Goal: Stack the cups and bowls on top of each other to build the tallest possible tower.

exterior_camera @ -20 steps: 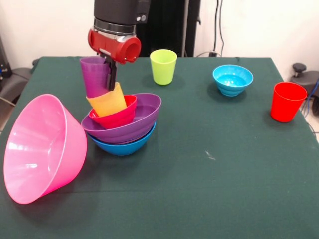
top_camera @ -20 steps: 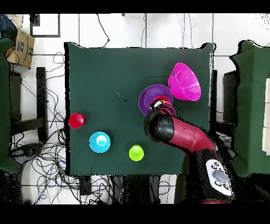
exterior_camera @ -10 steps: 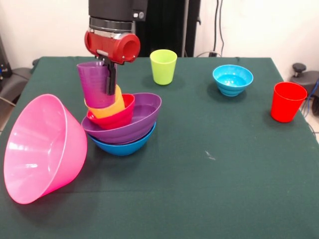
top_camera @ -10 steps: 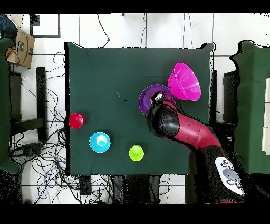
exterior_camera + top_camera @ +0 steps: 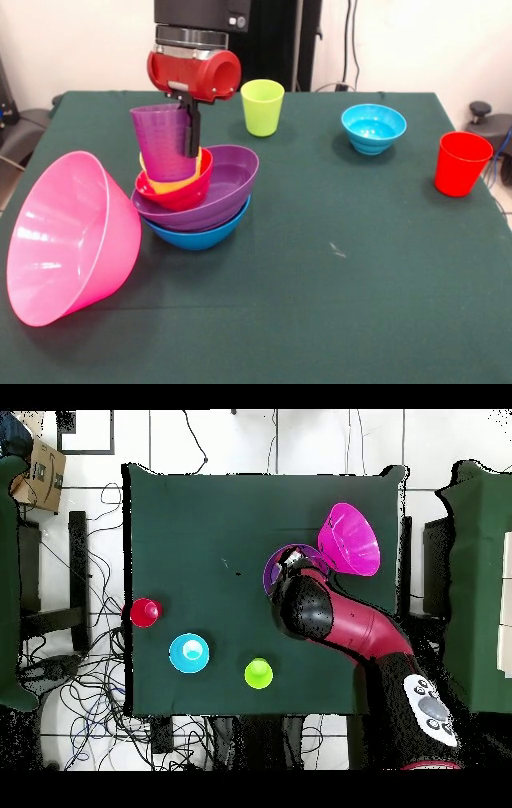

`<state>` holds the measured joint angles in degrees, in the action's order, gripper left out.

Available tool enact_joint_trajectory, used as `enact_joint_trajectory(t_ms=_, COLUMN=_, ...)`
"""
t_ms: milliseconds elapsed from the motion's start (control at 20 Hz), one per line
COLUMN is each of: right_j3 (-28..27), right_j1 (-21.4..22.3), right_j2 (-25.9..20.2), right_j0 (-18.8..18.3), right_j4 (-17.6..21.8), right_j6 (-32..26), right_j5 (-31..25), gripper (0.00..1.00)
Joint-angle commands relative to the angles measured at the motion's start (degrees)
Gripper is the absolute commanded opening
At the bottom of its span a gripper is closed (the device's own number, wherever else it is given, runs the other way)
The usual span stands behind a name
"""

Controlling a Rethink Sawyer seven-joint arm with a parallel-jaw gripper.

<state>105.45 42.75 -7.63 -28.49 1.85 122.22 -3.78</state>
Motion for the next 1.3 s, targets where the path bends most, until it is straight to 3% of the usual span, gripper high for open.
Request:
enact_joint_trajectory(t_ms=50, right_j3=2.23, right_j1=-1.84, right_j2=-5.87, right_j0=0.75, right_j4=1.49, right_j6=4.33, right_j5=-1.48, gripper=0.00)
enact_joint_trajectory(t_ms=350, right_j3=3.50, right_j1=-0.92, right_j2=-5.27, right_j0=0.60, right_j4=2.14, right_j6=0.61, right_j5=-9.29, gripper=0.00)
enact_joint_trajectory(t_ms=1300, right_j3=6.14, right_j1=-0.53, right_j2=-4.21, right_j0=-0.69, right_j4=3.68, right_j6=0.25, right_j5=-8.66, gripper=0.00)
